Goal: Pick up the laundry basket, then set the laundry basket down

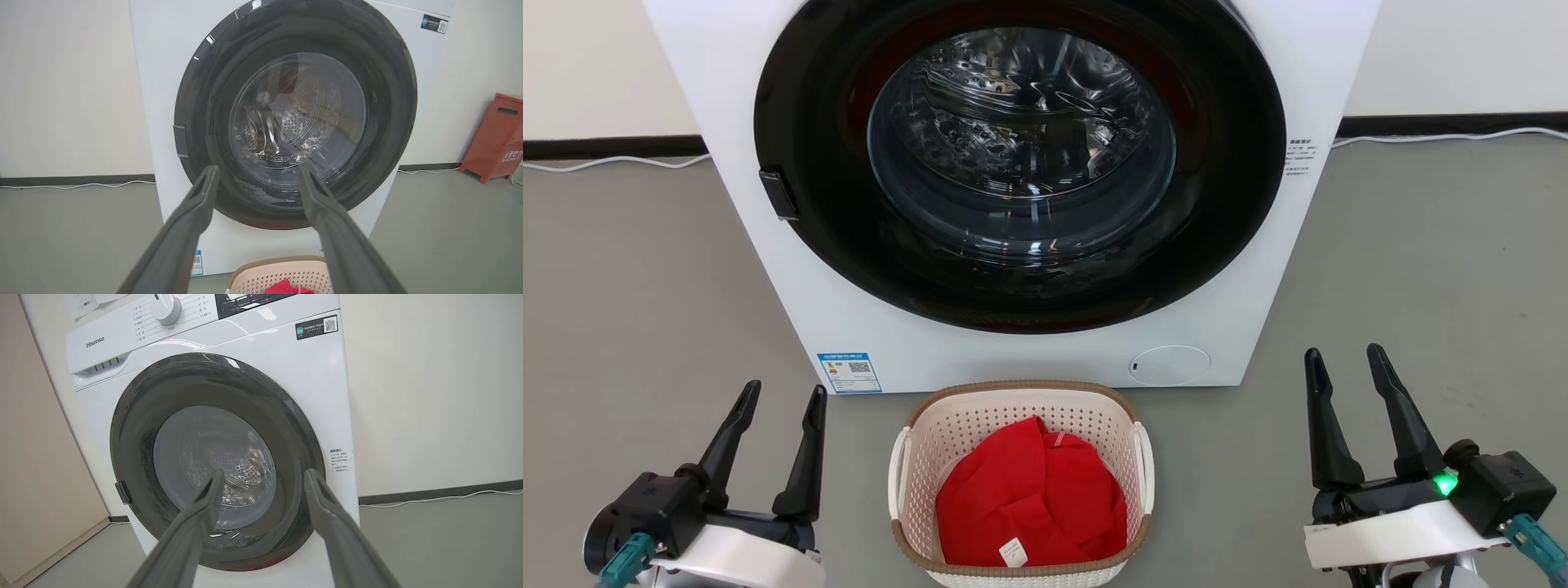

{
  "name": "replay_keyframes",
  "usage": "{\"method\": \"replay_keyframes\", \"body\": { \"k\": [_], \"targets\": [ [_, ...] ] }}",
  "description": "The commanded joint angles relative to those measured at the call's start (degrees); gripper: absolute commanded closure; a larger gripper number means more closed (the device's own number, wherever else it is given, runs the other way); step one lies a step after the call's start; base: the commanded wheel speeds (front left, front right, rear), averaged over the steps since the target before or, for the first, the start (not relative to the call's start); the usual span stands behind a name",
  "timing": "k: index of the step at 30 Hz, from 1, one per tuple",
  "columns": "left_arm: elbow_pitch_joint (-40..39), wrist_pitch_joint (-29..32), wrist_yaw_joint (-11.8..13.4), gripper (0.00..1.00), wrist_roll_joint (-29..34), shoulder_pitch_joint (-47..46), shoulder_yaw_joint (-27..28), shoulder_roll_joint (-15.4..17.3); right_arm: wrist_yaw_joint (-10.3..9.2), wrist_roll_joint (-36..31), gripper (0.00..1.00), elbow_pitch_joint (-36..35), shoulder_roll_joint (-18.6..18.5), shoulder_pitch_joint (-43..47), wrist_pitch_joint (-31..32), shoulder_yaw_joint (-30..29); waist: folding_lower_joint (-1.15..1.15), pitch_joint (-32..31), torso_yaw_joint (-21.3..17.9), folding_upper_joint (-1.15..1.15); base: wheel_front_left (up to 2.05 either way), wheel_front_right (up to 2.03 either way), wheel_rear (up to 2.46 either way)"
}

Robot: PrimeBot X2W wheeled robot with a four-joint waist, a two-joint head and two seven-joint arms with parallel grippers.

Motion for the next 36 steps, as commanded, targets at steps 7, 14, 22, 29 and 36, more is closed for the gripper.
{"method": "replay_keyframes", "body": {
  "k": [7, 14, 22, 29, 36],
  "targets": [
    [-1.68, -0.58, -0.09, 0.0, 0.77, -2.06, 2.02, 1.23, 0.42, -0.93, 0.0, -1.7, -0.52, -1.36, -0.61, 0.1, 0.0, 0.01, 0.0, 0.0, 0.0, 0.0, 0.0],
    [-1.75, -0.58, -0.09, 0.0, 0.94, -1.98, 2.27, 1.05, 0.42, -1.06, 0.0, -1.56, -0.52, -1.36, -0.61, -0.07, 0.0, -0.02, 0.0, 0.0, 0.0, 0.0, 0.0],
    [-1.77, -0.58, -0.09, 0.0, 0.76, -1.89, 2.27, 1.02, 0.42, -1.0, 0.0, -1.34, -0.52, -1.31, -0.61, 0.16, 0.0, 0.03, 0.0, 0.0, 0.0, 0.0, 0.0],
    [-1.93, -0.58, -0.09, 0.0, 0.49, -1.87, 2.33, 1.05, 0.42, -1.03, 0.0, -1.35, -0.52, -1.23, -0.61, 0.21, 0.0, 0.2, 0.03, 0.0, 0.0, 0.0, 0.0],
    [-2.12, -0.58, -0.09, 0.0, -0.31, -1.95, 2.49, 1.47, 0.42, -0.85, 0.0, -1.48, -0.52, -1.25, -0.61, 0.11, 0.0, 1.26, -0.01, 0.0, 0.0, 0.0, 0.0]
  ]
}}
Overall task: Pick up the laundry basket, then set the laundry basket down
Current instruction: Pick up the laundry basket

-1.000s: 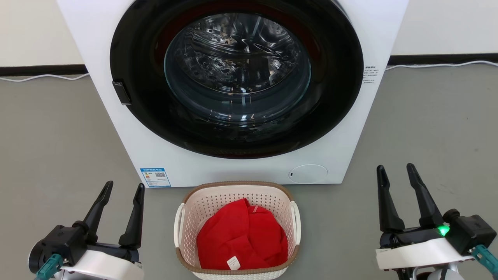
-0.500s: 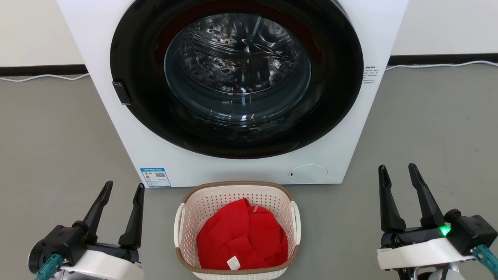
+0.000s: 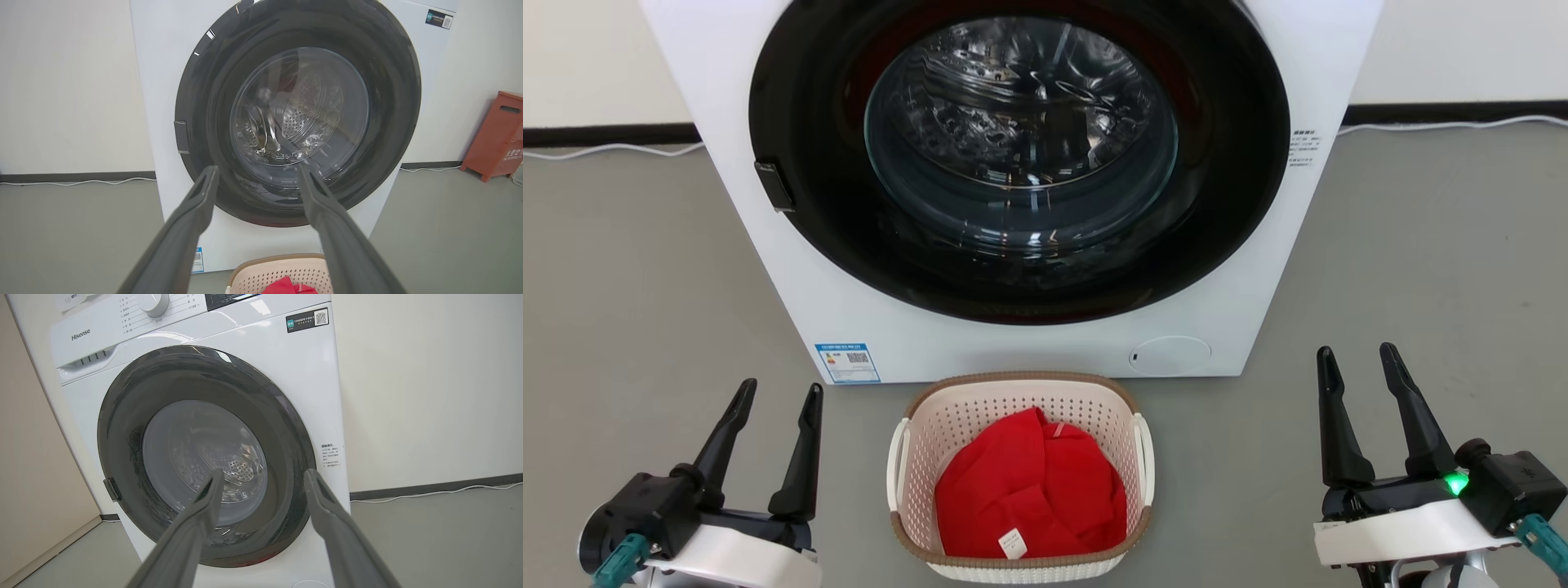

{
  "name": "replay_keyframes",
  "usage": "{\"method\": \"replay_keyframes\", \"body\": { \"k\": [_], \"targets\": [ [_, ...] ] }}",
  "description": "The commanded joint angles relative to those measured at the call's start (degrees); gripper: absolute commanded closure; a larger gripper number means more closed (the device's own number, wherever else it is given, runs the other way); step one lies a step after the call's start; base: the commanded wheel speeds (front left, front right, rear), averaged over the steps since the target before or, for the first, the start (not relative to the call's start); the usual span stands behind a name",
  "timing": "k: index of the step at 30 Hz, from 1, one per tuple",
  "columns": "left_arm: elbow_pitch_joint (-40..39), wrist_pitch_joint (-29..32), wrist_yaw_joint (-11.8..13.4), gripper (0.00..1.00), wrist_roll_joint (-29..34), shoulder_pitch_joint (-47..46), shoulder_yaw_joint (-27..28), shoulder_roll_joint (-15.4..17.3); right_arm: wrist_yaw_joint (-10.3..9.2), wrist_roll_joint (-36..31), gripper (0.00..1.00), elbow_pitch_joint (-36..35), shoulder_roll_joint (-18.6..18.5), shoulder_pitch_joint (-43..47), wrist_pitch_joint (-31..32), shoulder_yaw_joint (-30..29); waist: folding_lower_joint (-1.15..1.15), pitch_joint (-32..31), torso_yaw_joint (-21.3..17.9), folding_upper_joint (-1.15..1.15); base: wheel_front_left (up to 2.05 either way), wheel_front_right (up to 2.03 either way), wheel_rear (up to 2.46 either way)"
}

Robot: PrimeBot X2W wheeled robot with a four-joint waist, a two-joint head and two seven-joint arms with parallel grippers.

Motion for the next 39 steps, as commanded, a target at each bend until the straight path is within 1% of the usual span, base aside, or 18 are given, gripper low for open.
{"method": "replay_keyframes", "body": {
  "k": [1, 7, 19, 27, 39],
  "targets": [
    [-1.79, -0.35, -0.08, 0.0, -0.72, -2.12, 2.33, 1.41, 0.41, -0.21, 0.0, -1.65, -0.48, -1.32, -0.61, 1.48, 0.0, 0.44, -0.02, 0.0, 0.0, 0.0, 0.0],
    [-2.54, -0.35, -0.08, 0.0, -2.46, -2.41, 2.64, 2.61, 0.41, 0.07, 0.0, -2.16, -0.48, -1.47, -0.61, 1.74, 0.0, 2.82, -0.22, 0.0, 0.0, 0.0, 0.0],
    [-3.56, -0.35, -0.08, 0.0, -6.28, -3.63, 3.18, 6.01, 0.41, 0.02, 0.0, -2.39, -0.48, -2.65, -0.61, 2.59, 0.0, 9.1, -1.12, 0.0, 0.0, 0.0, 0.0],
    [-4.03, -0.35, -0.08, 0.0, -8.75, -5.61, 3.17, 8.84, 0.41, 0.44, 0.0, -2.93, -0.48, -4.05, -0.61, 3.23, 0.0, 14.61, -1.71, 0.0, 0.0, 0.0, 0.0],
    [-0.39, -0.35, -0.08, 0.0, -12.72, -10.54, 1.11, 13.46, 0.41, 0.78, 0.0, -0.4, -0.48, -8.5, -0.61, 3.69, 0.0, 22.41, -1.95, 0.0, 0.0, 0.0, 0.0]
  ]
}}
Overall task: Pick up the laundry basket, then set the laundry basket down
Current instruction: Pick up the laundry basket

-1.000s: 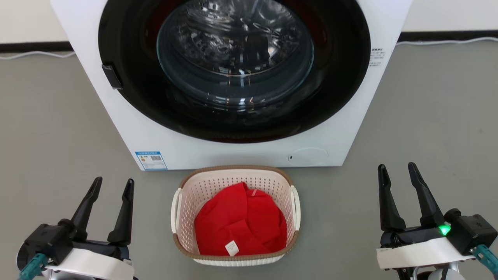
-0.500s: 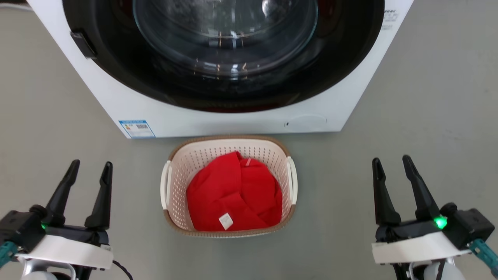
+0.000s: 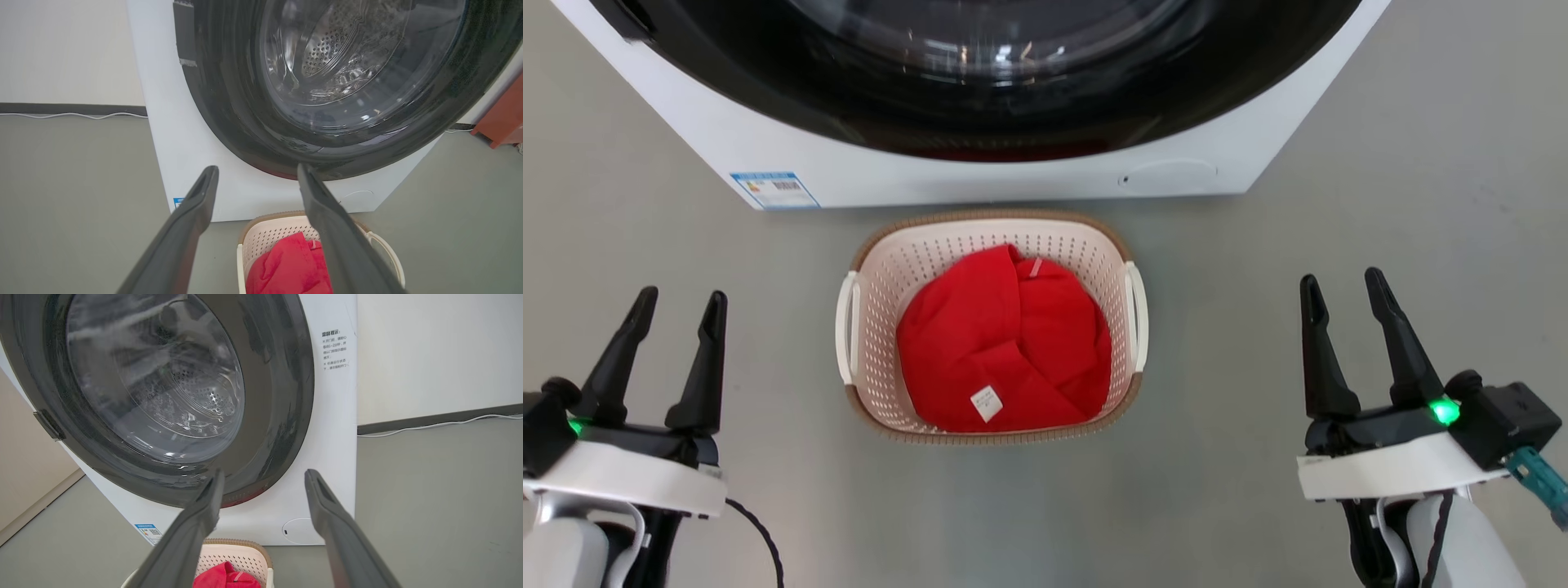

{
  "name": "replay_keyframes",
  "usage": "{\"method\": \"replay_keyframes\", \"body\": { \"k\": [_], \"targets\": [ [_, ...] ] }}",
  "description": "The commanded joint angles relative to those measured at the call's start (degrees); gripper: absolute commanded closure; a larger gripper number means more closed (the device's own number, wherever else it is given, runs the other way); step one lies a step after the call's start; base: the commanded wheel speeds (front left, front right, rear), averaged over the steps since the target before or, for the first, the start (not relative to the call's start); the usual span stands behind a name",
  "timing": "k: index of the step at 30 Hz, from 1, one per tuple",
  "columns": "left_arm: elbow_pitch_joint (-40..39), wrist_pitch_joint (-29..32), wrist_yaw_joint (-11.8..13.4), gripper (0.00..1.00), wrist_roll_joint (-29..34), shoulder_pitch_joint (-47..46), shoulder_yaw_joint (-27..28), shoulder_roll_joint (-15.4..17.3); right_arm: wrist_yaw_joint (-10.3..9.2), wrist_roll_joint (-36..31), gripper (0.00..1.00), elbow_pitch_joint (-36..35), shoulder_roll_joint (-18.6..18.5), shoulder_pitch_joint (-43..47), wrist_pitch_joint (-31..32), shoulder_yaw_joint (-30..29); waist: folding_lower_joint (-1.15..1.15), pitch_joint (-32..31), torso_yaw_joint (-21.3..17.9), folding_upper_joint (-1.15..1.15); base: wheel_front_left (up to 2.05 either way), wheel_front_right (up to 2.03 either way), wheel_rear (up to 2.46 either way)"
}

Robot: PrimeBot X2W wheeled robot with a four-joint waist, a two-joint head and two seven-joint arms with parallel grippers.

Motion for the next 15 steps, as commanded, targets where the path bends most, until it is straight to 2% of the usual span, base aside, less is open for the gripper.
{"method": "replay_keyframes", "body": {
  "k": [1, 15],
  "targets": [
    [-0.61, -0.3, -0.08, 0.0, -0.63, -2.82, 1.77, 2.45, 0.41, 0.62, 0.0, -0.57, -0.21, -1.55, -0.61, 1.6, 0.0, 1.94, -0.07, 0.0, 0.0, 0.0, 0.0],
    [3.73, -0.3, -0.08, 0.0, -5.56, -10.56, -3.22, 6.82, 0.41, 1.44, 0.0, 5.32, -0.21, -9.18, -0.61, 3.19, 0.0, 12.71, 0.28, 0.0, 0.0, 0.0, 0.0]
  ]
}}
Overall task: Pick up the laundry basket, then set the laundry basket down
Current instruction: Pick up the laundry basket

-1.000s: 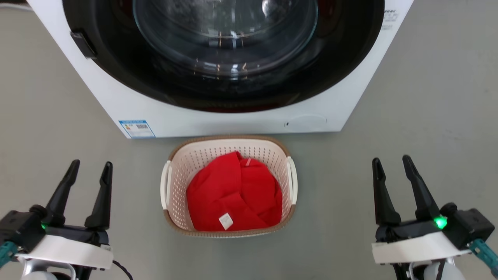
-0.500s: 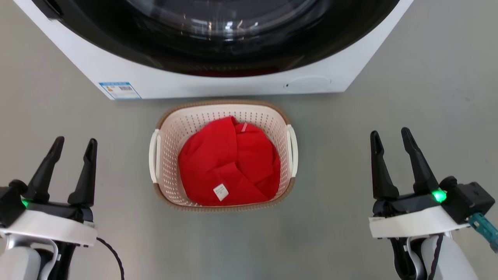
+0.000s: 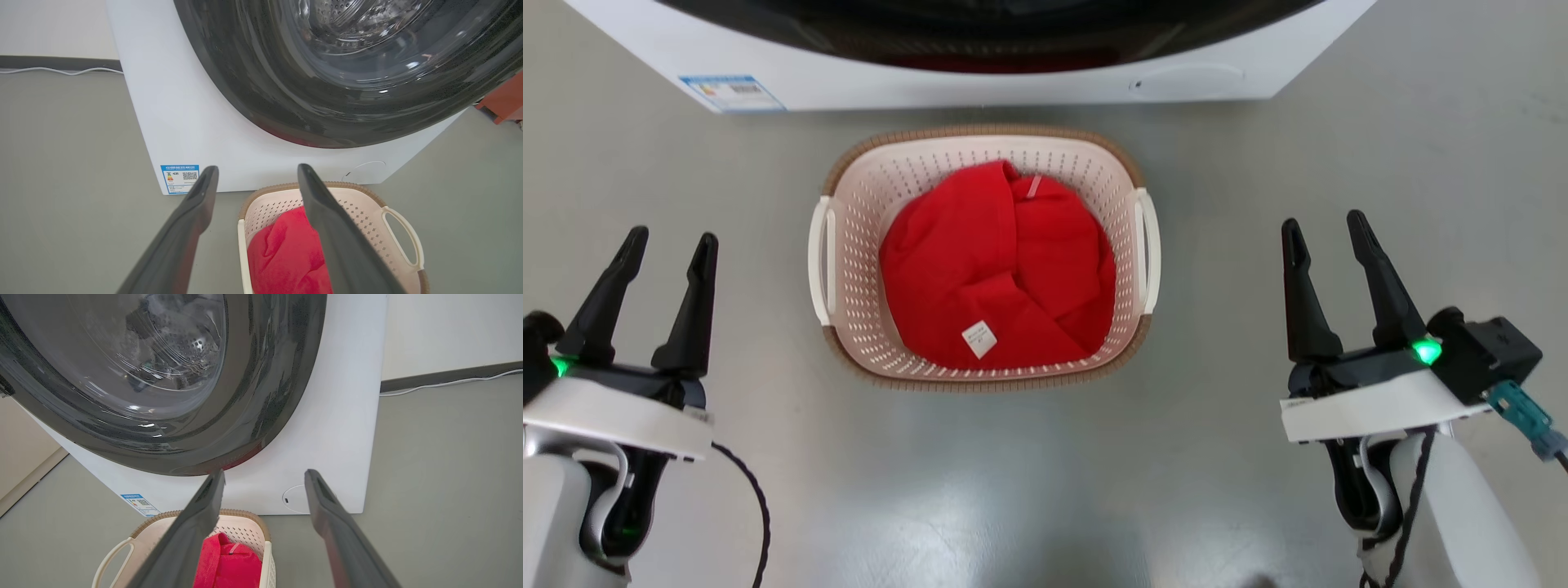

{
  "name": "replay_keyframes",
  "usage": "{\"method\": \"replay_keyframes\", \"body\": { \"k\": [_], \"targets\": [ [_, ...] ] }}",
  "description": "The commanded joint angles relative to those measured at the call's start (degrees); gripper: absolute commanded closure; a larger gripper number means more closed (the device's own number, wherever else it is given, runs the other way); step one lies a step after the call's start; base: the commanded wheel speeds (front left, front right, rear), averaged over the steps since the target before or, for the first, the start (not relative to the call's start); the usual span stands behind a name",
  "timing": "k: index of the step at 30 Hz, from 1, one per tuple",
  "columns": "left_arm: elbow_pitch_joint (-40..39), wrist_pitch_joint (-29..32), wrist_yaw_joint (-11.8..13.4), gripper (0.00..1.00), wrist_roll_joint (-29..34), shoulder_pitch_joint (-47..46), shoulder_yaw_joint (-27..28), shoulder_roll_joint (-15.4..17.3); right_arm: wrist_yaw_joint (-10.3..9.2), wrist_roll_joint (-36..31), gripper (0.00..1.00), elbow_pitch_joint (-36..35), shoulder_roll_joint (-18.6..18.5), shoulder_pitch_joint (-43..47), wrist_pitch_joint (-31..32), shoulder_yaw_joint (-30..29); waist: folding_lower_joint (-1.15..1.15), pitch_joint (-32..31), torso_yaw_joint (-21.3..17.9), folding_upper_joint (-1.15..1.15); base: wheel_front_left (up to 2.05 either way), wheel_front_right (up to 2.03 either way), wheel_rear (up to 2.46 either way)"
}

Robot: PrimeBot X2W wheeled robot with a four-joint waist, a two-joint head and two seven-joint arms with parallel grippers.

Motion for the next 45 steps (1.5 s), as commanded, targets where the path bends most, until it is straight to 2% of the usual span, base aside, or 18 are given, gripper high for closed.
{"method": "replay_keyframes", "body": {
  "k": [1, 9, 21, 36, 45],
  "targets": [
    [-0.43, -0.29, -0.08, 0.0, -0.96, -2.43, 1.44, 2.67, 0.41, 0.62, 0.0, -0.11, 0.03, -0.89, -0.6, 1.6, 0.0, 2.12, 0.26, 0.0, 0.0, 0.0, 0.0],
    [1.44, -0.29, -0.08, 0.0, -3.51, -6.67, -1.8, 4.11, 0.41, 0.77, 0.0, 2.17, 0.03, -4.31, -0.6, 1.73, 0.0, 6.64, 0.97, 0.0, 0.0, 0.0, 0.0],
    [6.75, -0.29, -0.08, 0.0, -8.06, -15.72, -8.29, 5.92, 0.41, 1.3, 0.0, 10.84, 0.03, -12.62, -0.6, 3.38, 0.0, 14.31, 2.01, 0.0, 0.0, 0.0, 0.0],
    [12.88, -0.29, -0.08, 0.0, -15.92, -25.48, -21.98, 7.48, 0.41, 2.15, 0.0, 24.07, 0.03, -22.27, -0.6, 6.47, 0.0, 19.28, 3.44, 0.0, 0.0, 0.0, 0.0],
    [19.94, -0.29, -0.08, 0.0, -20.89, -32.12, -31.67, 7.17, 0.41, 3.91, 0.0, 31.32, 0.03, -27.7, -0.6, 8.4, 0.0, 21.83, 3.84, 0.0, 0.0, 0.0, 0.0]
  ]
}}
